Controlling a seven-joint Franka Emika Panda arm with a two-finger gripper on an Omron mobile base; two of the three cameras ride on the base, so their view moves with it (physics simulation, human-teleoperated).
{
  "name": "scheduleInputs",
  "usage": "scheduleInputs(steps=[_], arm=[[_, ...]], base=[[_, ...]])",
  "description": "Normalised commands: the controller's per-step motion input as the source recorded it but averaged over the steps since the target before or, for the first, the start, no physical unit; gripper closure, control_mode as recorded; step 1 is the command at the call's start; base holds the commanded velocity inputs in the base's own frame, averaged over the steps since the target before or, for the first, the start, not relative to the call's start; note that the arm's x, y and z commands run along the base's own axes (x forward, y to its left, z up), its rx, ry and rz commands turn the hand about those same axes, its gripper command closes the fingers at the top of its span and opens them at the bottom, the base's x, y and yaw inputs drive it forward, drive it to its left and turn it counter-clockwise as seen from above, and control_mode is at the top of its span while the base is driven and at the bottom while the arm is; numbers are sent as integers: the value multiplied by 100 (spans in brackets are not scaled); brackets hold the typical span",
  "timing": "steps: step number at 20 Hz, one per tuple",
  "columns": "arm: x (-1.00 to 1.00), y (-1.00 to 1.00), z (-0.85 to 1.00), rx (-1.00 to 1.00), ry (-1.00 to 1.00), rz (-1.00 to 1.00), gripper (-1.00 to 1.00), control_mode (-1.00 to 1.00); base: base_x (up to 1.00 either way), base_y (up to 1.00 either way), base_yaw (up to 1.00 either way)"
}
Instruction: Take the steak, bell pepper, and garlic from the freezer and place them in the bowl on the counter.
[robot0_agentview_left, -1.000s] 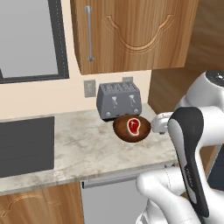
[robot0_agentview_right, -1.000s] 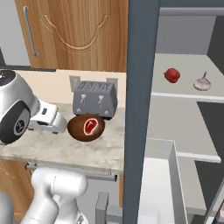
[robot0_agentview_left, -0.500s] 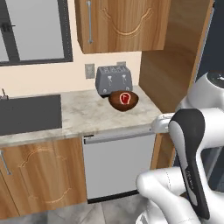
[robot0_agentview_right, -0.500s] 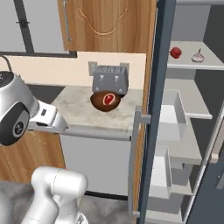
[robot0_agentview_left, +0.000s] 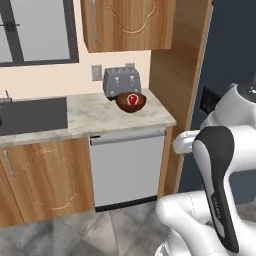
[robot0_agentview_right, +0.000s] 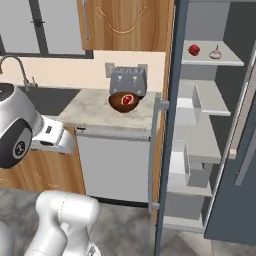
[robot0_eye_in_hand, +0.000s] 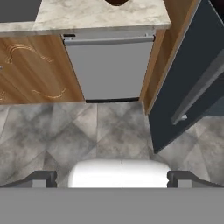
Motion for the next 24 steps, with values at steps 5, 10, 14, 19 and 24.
scheduleInputs(steps=[5, 10, 14, 19, 24], arm=[[0, 0, 0, 0, 0, 0, -100, 100], [0, 0, 0, 0, 0, 0, -100, 100], [0, 0, 0, 0, 0, 0, -100, 100], [0, 0, 0, 0, 0, 0, -100, 100], [0, 0, 0, 0, 0, 0, -100, 100]], base=[[-9, -85, -4], [0, -95, -2], [0, -97, 0], [0, -95, 0], [1, -88, 0]])
